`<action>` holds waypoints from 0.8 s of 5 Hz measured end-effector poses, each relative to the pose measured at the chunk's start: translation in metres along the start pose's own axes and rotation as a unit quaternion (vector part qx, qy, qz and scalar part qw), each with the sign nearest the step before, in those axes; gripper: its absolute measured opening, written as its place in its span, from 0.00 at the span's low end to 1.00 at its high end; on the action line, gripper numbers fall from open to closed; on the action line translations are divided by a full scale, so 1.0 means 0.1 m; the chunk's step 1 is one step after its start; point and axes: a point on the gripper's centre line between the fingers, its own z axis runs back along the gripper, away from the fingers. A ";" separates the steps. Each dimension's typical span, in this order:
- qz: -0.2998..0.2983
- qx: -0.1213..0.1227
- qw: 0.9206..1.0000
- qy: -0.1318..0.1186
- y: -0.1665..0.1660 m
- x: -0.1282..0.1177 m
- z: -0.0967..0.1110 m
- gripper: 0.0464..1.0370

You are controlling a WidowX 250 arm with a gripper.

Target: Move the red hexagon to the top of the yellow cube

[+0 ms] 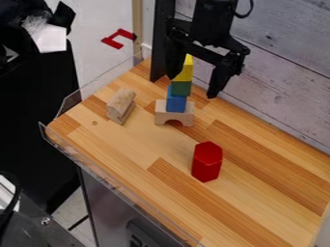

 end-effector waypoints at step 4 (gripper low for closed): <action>0.071 -0.037 0.996 0.042 -0.06 -0.10 -0.20 0.96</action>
